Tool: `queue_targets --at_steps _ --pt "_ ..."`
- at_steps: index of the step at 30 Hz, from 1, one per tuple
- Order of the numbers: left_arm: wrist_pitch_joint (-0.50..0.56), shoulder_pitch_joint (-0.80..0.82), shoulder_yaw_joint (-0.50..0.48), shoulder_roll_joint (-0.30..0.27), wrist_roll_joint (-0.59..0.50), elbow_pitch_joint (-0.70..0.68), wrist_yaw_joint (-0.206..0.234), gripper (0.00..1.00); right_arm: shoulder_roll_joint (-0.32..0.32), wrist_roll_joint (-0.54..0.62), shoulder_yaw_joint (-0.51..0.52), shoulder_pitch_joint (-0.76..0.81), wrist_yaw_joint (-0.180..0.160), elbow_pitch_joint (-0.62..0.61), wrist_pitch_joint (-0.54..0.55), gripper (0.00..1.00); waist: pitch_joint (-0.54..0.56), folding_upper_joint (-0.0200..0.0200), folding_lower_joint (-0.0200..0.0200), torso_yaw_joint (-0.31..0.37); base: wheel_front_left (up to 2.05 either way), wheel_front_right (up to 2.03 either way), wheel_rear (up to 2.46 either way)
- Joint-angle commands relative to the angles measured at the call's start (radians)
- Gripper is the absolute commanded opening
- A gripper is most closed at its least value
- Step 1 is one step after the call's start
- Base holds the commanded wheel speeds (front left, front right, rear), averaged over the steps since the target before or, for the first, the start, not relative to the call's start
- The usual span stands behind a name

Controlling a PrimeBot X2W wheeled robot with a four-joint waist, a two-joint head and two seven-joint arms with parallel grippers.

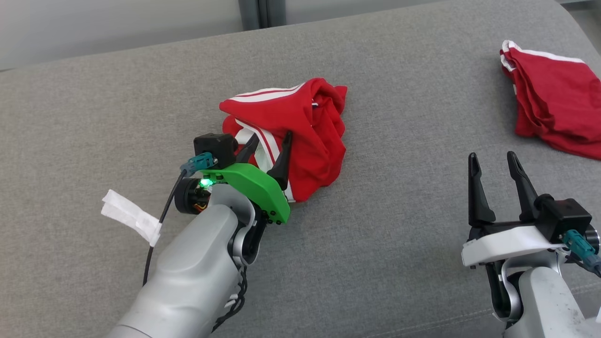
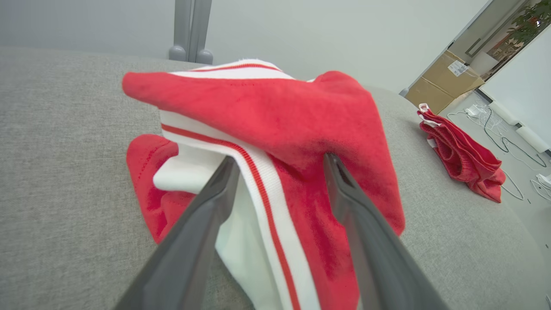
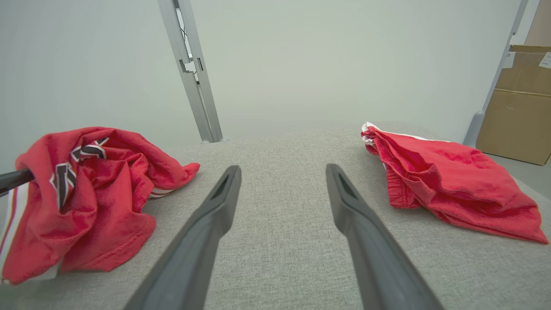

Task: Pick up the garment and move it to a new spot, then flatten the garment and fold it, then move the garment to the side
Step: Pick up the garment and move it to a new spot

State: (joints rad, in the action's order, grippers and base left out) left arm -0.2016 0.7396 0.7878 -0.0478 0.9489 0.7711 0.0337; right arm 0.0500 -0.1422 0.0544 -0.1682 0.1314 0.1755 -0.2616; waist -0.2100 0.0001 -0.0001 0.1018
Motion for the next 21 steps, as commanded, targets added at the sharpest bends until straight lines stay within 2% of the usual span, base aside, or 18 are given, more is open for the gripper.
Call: queue_targets --at_steps 1,10,21 --pt "-0.017 0.011 0.006 -0.005 -0.016 0.005 -0.006 1.0 0.001 0.011 0.005 0.007 -0.002 0.002 -0.004 1.0 0.044 -0.0001 0.0001 -0.036 0.0 0.0 0.0" --pt "-0.064 -0.086 -0.003 -0.03 -0.116 -0.032 0.016 1.0 0.001 0.039 0.008 0.043 -0.002 0.013 0.008 1.0 0.146 -0.0001 0.0001 -0.101 0.0 0.0 0.0" --pt "-0.063 -0.414 -0.25 -0.114 -0.306 -0.37 0.094 1.0 0.001 0.01 -0.018 0.106 -0.002 0.016 0.017 1.0 0.216 -0.0001 0.0001 -0.131 0.0 0.0 0.0"
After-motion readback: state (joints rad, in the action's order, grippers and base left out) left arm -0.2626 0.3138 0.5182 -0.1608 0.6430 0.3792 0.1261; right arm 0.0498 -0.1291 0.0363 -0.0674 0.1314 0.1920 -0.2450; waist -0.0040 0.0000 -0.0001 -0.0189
